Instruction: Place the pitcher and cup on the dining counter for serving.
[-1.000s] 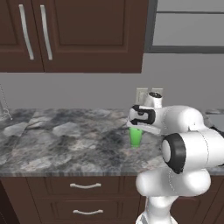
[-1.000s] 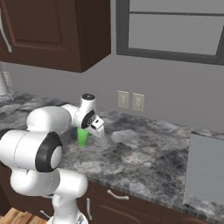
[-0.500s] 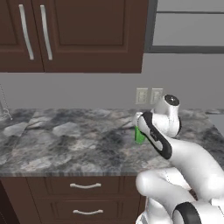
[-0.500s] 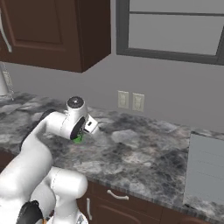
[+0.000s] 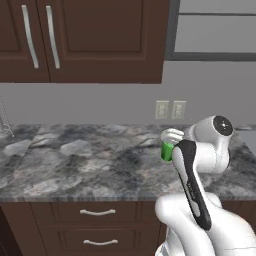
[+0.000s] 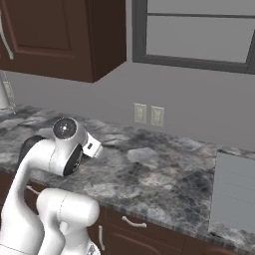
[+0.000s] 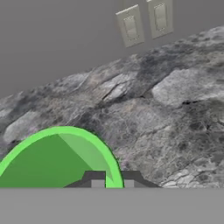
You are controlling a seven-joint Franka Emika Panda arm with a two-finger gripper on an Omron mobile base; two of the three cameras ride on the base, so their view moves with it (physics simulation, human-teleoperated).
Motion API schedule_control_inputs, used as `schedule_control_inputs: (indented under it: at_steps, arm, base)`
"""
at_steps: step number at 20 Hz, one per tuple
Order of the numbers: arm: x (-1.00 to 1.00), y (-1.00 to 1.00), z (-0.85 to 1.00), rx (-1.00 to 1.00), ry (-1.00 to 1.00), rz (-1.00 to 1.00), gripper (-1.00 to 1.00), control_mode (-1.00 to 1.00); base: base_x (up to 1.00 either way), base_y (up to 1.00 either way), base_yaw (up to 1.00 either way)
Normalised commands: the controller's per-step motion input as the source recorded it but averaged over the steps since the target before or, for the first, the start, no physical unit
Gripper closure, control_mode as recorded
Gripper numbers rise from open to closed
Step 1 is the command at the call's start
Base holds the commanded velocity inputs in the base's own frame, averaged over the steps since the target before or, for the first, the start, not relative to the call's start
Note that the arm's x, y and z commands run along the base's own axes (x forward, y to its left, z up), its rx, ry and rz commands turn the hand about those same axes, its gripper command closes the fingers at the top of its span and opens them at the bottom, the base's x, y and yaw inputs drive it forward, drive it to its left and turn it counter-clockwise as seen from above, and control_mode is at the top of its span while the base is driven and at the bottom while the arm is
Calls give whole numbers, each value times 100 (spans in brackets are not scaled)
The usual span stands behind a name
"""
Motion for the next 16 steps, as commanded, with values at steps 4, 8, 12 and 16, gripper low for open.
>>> schedule_control_inputs:
  at_steps: [4,8,12,16]
  arm:
    - [-97,-6,71,0,-4,1,100,-100]
    - [-50,-12,30,1,0,7,100,100]
    - [0,0,0,0,0,0,100,100]
    - [0,0,0,0,0,0,100,100]
  base:
    - [0,0,0]
    - [-49,-19,20]
    - [-81,-40,75]
    - [-53,-26,100]
